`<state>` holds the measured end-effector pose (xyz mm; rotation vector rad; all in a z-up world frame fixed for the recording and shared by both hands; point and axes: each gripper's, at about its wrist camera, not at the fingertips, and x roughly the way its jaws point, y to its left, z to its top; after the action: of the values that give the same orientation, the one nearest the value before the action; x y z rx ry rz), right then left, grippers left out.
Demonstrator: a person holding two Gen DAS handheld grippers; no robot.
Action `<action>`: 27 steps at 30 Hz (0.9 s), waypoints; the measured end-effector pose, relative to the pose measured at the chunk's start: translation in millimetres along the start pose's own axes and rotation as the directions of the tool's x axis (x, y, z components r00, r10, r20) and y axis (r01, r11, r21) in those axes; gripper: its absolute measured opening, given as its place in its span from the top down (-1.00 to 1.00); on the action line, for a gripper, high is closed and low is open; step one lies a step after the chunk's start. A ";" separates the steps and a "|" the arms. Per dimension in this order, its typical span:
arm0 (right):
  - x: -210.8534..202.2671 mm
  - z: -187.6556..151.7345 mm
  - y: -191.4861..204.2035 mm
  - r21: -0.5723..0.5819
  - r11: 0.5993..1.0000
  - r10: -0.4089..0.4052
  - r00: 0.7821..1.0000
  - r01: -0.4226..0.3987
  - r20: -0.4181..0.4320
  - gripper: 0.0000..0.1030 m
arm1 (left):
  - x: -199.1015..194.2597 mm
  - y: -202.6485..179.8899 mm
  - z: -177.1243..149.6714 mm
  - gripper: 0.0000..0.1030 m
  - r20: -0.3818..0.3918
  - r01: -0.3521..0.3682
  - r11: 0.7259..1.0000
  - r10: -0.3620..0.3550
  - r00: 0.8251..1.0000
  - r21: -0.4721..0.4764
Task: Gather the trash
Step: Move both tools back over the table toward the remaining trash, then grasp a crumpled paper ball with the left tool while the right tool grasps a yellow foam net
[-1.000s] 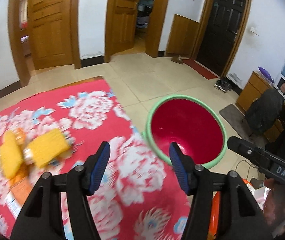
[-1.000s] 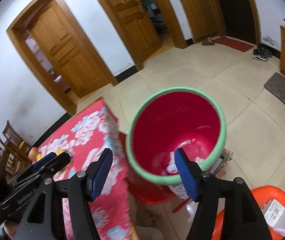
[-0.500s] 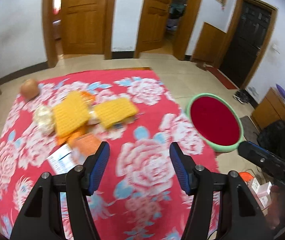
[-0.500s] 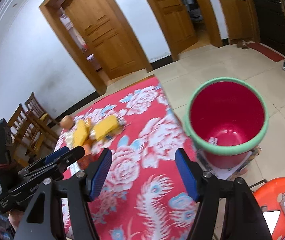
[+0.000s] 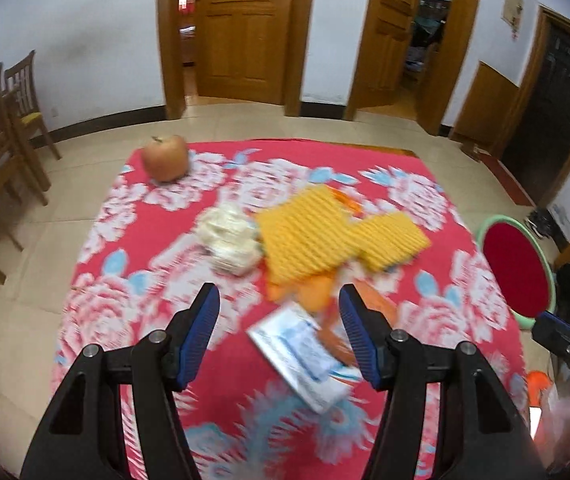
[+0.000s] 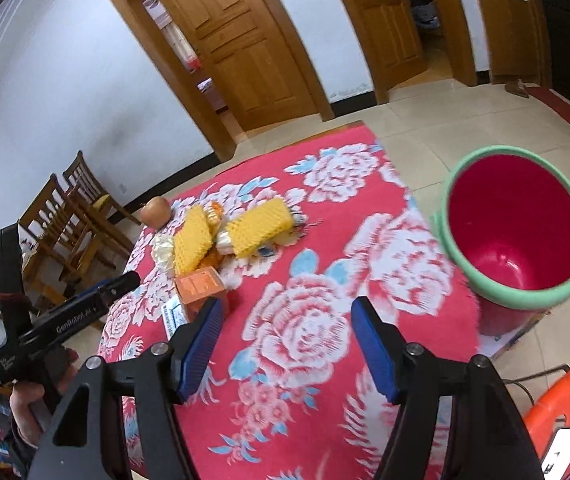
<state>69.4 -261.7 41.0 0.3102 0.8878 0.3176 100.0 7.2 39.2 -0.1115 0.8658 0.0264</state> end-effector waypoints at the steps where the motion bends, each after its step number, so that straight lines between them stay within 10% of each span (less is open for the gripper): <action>1: 5.1 2.4 3.5 -0.007 1.000 0.004 1.000 -0.004 -0.007 -0.37 | 2.6 6.0 2.5 -0.21 -0.002 -0.007 1.000 0.007 1.000 -0.009; 27: 157.5 61.6 -2.2 0.056 0.998 0.010 0.990 -0.002 -0.140 -0.18 | 117.0 61.1 32.3 -0.21 -0.056 0.016 0.991 -0.024 0.998 -0.134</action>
<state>211.7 -209.6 -34.1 0.3452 1.0359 0.3232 196.2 68.8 -34.4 -0.2473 0.9206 0.0625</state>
